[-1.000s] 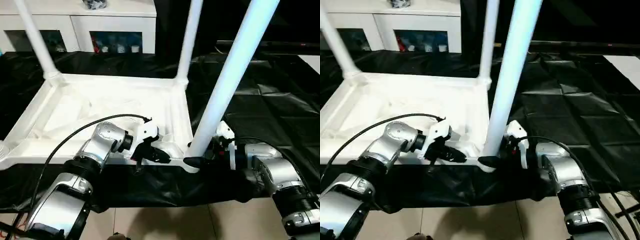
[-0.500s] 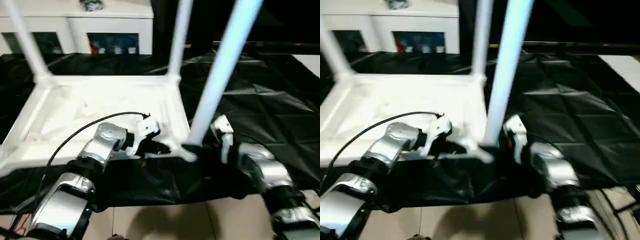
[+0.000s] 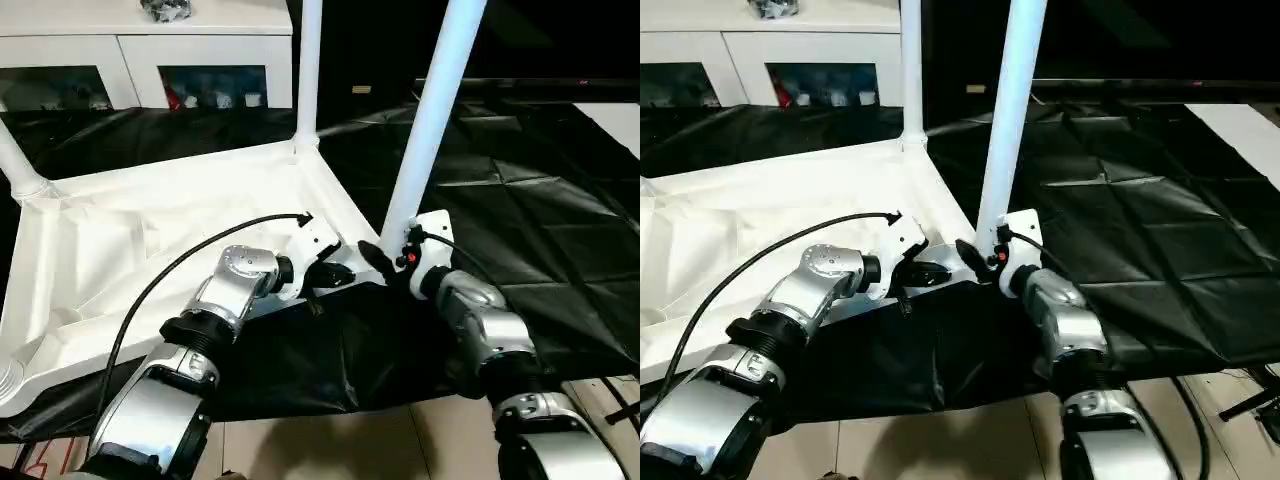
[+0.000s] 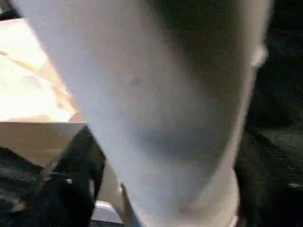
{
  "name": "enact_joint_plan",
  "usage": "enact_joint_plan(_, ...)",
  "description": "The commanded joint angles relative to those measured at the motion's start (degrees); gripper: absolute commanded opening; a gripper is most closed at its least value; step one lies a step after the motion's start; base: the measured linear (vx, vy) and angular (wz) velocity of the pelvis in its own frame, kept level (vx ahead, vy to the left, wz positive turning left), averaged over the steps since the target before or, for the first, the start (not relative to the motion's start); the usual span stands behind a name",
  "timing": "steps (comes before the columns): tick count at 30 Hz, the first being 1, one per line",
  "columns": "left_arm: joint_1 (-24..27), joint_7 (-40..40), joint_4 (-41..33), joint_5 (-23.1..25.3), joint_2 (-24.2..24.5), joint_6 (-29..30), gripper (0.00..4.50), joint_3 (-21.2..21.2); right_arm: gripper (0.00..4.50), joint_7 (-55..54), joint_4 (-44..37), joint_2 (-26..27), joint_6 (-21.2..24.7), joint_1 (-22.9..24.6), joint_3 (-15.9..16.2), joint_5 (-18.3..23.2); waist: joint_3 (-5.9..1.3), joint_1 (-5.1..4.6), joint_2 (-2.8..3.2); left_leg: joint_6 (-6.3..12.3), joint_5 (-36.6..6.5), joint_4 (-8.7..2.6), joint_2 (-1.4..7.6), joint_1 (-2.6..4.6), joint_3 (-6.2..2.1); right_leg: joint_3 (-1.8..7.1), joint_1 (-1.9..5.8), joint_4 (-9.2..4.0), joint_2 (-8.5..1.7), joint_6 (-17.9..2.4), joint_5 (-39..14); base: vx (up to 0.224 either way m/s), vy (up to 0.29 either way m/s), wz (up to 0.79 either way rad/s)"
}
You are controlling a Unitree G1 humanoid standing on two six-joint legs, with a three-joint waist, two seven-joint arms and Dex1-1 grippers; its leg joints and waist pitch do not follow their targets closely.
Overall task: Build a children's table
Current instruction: Rotate leg to tighten
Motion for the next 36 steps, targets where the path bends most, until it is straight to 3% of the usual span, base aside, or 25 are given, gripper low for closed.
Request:
enact_joint_plan(1,0.46,-4.72,-2.17,-1.93,-1.78,-0.87,0.00,-2.42,4.01,9.20,-0.30,-0.05,1.92,2.09,6.28,-0.54,-3.13,0.12,-0.31,1.93,-13.79,-3.48,-0.10,1.19,0.12,0.19,1.61,-4.03,-0.23,-13.75,-2.40,0.000,0.000,0.00)
enact_joint_plan(6,0.92,-10.31,-2.74,-2.06,0.61,-1.87,0.00,-3.28,4.01,20.24,-4.67,-5.09,2.83,3.88,8.55,0.43,-3.13,0.32,-0.57,3.28,-12.82,-3.33,-0.01,1.08,0.18,0.23,1.76,-3.86,-0.26,-14.25,-1.61,0.000,0.000,0.00)
enact_joint_plan(8,1.31,-15.54,-3.15,-2.20,2.87,-2.88,0.00,-4.28,4.01,28.53,-7.46,-9.56,3.56,4.93,10.23,1.09,-3.11,0.47,-0.51,3.57,-12.58,-3.27,0.08,1.17,0.28,0.16,1.72,-3.83,-0.24,-15.00,-1.52,0.000,0.000,0.00)
enact_joint_plan(11,1.89,-21.66,-4.26,-3.14,4.53,-2.96,0.00,-5.10,4.01,33.66,-8.42,-12.32,4.54,5.38,10.92,1.90,-3.09,1.22,-0.65,4.17,-12.20,-3.16,0.26,1.14,0.43,0.09,1.80,-3.58,-0.26,-15.61,-1.00,0.000,0.000,0.00)
enact_joint_plan(14,2.04,-24.56,-4.79,-3.53,5.34,-2.57,0.00,-5.53,3.86,36.06,-9.35,-13.74,5.05,5.86,11.68,1.60,-3.00,1.58,-0.56,3.60,-12.86,-3.28,0.39,1.42,0.43,0.10,1.52,-3.62,-0.26,-16.04,-2.03,0.000,0.000,0.00)
enact_joint_plan(21,1.28,-25.52,-3.59,-3.33,6.20,-3.07,0.00,-5.54,3.25,39.46,-11.27,-15.28,6.22,7.09,13.66,1.15,-3.02,2.32,-0.90,2.95,-12.73,-3.32,0.38,1.43,0.44,0.20,1.51,-3.62,-0.46,-15.42,-3.19,0.000,0.000,0.00)
enact_joint_plan(26,1.39,-25.75,-3.57,-3.19,6.75,-3.31,0.00,-5.54,2.80,39.75,-12.55,-14.88,6.95,7.57,14.35,1.36,-3.07,2.61,-0.65,2.67,-12.28,-3.30,0.31,1.44,0.41,0.19,1.50,-3.49,-0.41,-15.29,-2.14,0.000,0.000,0.00)
enact_joint_plan(30,1.29,-24.33,-2.95,-2.96,6.52,-3.64,0.00,-5.22,2.73,39.16,-12.74,-14.30,6.84,7.90,14.12,1.47,-3.10,2.60,-0.58,2.09,-13.11,-3.37,0.34,1.50,0.35,0.18,1.49,-3.51,-0.43,-15.33,-2.57,0.000,0.000,0.00)
enact_joint_plan(31,0.81,-20.76,-2.39,-2.85,5.50,-3.00,0.00,-4.30,2.72,37.20,-12.79,-13.28,6.58,8.32,13.27,1.81,-3.10,2.60,-0.44,2.01,-13.14,-3.36,0.33,1.52,0.35,0.20,1.49,-3.50,-0.41,-15.29,-2.38,0.000,0.000,0.00)
enact_joint_plan(34,0.26,-17.17,-1.88,-2.79,4.43,-2.60,0.00,-3.39,2.72,34.44,-12.62,-11.89,5.95,8.60,12.18,2.18,-2.85,2.52,-0.52,1.25,-15.21,-3.59,0.29,1.63,0.33,0.28,1.28,-3.92,-0.51,-14.82,-5.25,0.000,0.000,0.00)
enact_joint_plan(36,-0.53,-12.06,-0.87,-2.81,2.35,-2.14,0.00,-2.21,2.72,26.92,-9.79,-9.16,5.62,7.95,10.19,1.29,-2.68,2.30,-0.16,-0.15,-18.52,-3.89,0.30,1.89,0.17,0.43,0.94,-4.48,-0.64,-13.68,-10.69,0.000,0.000,0.00)
